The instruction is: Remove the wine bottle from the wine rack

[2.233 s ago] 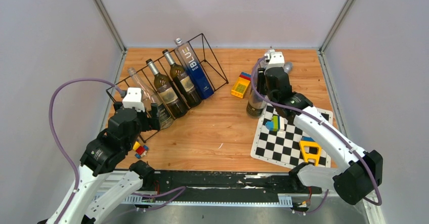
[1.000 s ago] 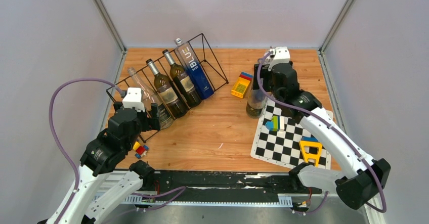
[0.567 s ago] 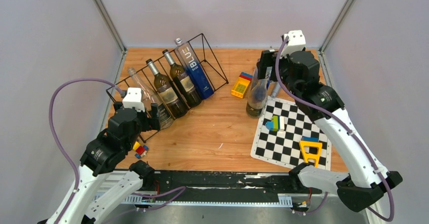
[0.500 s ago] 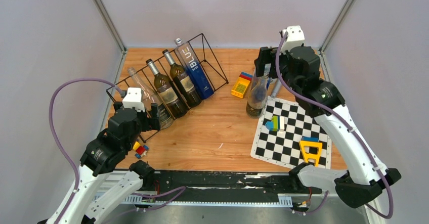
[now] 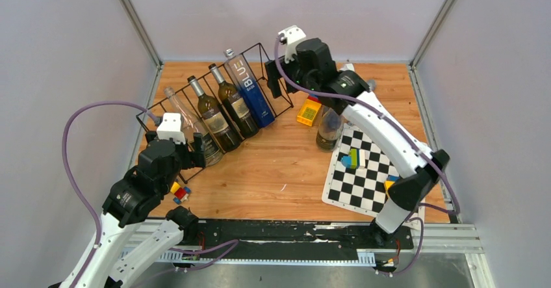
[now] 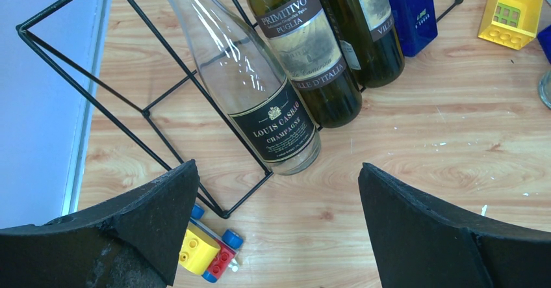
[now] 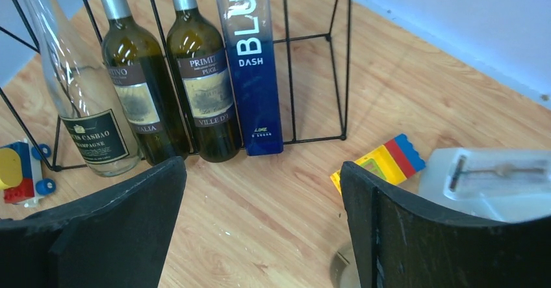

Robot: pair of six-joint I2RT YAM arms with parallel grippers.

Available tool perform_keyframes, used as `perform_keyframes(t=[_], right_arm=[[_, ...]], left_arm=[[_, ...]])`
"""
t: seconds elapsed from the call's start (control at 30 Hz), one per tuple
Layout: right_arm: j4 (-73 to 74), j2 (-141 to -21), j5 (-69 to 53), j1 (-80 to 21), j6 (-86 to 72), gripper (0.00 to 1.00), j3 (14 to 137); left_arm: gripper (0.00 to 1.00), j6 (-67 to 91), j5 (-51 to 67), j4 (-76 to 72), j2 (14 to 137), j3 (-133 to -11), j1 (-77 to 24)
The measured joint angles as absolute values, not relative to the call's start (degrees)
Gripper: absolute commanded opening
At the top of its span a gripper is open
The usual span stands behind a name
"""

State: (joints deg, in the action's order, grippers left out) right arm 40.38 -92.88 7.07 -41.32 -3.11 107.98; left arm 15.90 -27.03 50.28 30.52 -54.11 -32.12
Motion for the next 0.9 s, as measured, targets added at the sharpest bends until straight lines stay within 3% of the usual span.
perform_keyframes(t=[0.47, 0.9], right_arm=[[37.1, -117.6, -0.7, -41.4, -1.0, 0.92, 125.1], [26.0, -129.4, -3.1, -40.9, 3.4, 0.87, 127.5]], left_arm=[[1.0, 15.9, -27.0, 50.3, 30.4, -54.1, -32.1], [1.0, 15.9, -27.0, 50.3, 30.4, -54.1, -32.1]])
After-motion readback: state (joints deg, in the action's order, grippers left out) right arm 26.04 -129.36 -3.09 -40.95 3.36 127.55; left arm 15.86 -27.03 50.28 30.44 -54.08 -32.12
